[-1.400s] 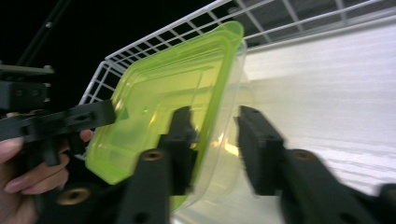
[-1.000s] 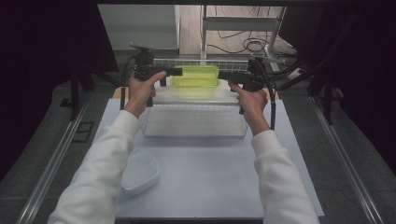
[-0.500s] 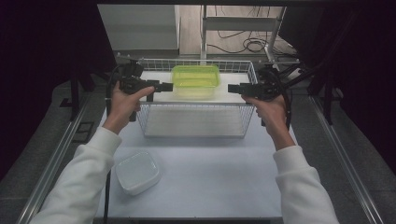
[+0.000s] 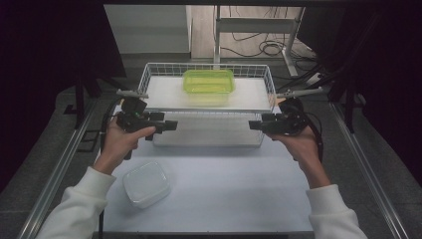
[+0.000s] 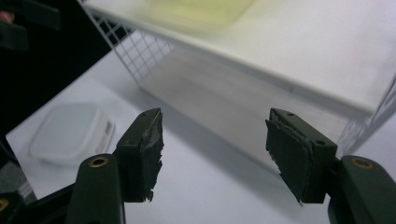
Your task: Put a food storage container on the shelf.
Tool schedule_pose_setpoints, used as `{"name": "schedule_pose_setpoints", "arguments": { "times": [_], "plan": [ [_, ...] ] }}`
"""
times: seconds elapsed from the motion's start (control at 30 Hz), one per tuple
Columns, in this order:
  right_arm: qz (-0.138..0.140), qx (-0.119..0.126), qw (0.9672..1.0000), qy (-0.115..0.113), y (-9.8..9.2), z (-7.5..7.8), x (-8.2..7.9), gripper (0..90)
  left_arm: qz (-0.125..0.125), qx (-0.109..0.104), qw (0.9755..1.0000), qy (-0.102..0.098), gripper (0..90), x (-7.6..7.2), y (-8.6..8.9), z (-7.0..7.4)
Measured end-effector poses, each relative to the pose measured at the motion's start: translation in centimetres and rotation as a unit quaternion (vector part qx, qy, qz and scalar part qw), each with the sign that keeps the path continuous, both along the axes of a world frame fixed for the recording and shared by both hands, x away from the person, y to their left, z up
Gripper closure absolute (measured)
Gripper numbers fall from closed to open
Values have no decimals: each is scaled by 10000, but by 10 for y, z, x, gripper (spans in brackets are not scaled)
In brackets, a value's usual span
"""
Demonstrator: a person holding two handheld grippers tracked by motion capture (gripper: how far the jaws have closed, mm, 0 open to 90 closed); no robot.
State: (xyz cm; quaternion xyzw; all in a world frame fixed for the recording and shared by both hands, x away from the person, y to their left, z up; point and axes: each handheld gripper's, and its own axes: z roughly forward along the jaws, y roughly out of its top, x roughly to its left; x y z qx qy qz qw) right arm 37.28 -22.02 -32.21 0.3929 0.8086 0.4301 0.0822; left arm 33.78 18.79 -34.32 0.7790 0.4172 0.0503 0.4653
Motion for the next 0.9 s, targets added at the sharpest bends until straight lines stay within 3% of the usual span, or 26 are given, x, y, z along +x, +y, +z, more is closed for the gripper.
{"name": "schedule_pose_setpoints", "arguments": {
  "times": [0.3, 0.57, 0.63, 0.73, 0.9],
  "plan": [
    [189, -116, 9994, 276, -13, -40, -28, 374, -217, 387, 9990, 68, 310, -33, 0, -41],
    [391, -445, 9972, 462, -3, -63, -41, 374, -181, 522, 9983, 197, 300, -43, 2, -61],
    [435, -443, 9969, 485, 0, -68, -42, 374, -194, 450, 9986, 204, 298, -45, 3, -66],
    [459, -465, 9964, 546, 3, -73, -42, 374, -205, 619, 9975, 266, 292, -45, 1, -72],
    [415, -469, 9961, 627, 3, -81, -41, 374, -162, 712, 9968, 334, 293, -45, 1, -77]
  ]
}}
